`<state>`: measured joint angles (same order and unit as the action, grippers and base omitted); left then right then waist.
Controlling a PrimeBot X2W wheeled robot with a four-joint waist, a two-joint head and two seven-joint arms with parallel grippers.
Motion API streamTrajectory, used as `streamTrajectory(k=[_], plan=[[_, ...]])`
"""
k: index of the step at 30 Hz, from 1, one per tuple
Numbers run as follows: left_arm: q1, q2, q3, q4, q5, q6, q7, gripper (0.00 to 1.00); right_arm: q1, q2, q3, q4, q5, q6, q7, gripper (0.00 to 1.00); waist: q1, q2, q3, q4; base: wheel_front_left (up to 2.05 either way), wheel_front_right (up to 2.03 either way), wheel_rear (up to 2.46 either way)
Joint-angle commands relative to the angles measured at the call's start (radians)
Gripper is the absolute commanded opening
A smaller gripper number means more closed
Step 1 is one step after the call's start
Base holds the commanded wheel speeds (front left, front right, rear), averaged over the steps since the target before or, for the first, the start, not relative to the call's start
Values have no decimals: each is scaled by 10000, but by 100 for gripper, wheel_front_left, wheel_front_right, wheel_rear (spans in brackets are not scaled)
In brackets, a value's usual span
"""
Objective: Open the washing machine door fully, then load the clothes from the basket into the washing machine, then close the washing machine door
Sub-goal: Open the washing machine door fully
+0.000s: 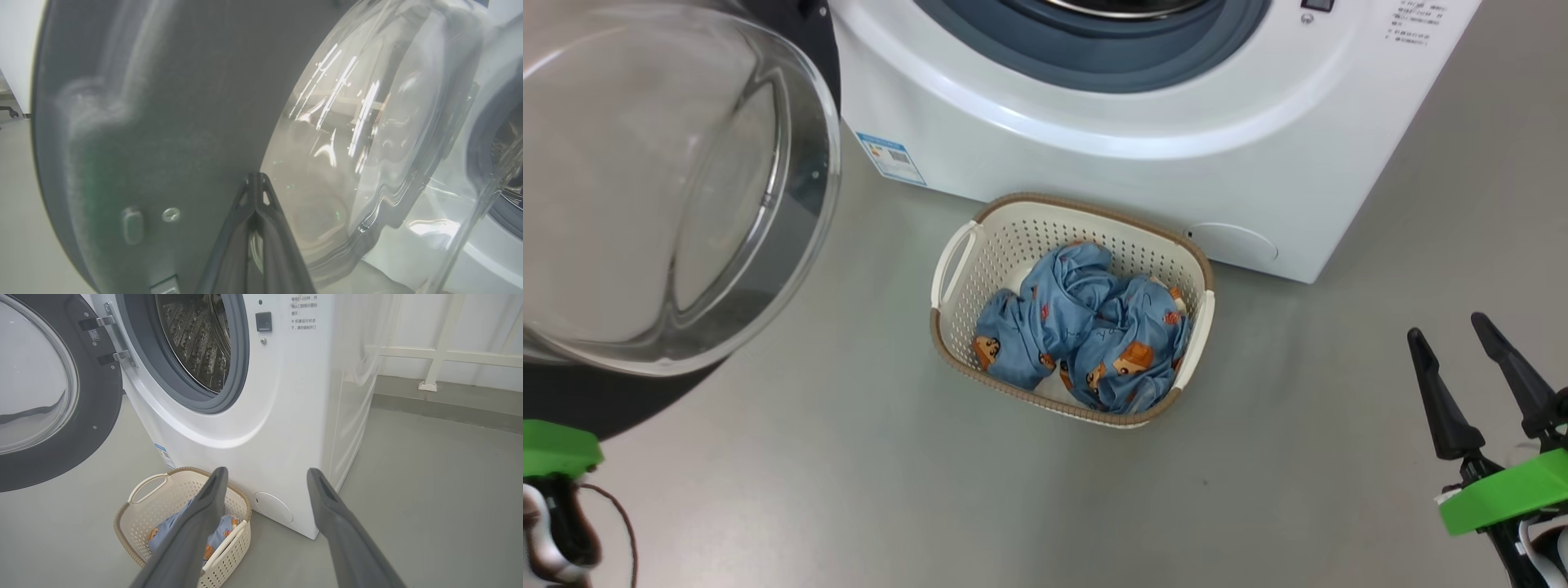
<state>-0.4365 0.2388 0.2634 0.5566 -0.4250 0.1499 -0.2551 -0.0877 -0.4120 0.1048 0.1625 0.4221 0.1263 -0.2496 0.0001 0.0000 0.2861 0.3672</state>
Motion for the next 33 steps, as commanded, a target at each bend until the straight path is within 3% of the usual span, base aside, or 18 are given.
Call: streamTrajectory(k=[1,14,25,33], plan=[[-312,670,560,-69,154,-2,-66,0,-194,-268,186,-262,49,44,-122,100,-1,0,144,-27,0,0,0],[-1477,1271,1739,1239,859,-223,-66,0,-518,-621,325,-355,112,44,-122,100,-1,0,659,-120,0,0,0],[-2526,1871,2064,2512,1512,-363,-67,0,-690,-836,431,-443,129,44,-122,100,-1,0,1070,-180,0,0,0],[-3054,1921,2304,2737,2008,-289,-67,0,-879,-1010,504,-515,153,44,-122,100,-1,0,1395,-215,0,0,0]])
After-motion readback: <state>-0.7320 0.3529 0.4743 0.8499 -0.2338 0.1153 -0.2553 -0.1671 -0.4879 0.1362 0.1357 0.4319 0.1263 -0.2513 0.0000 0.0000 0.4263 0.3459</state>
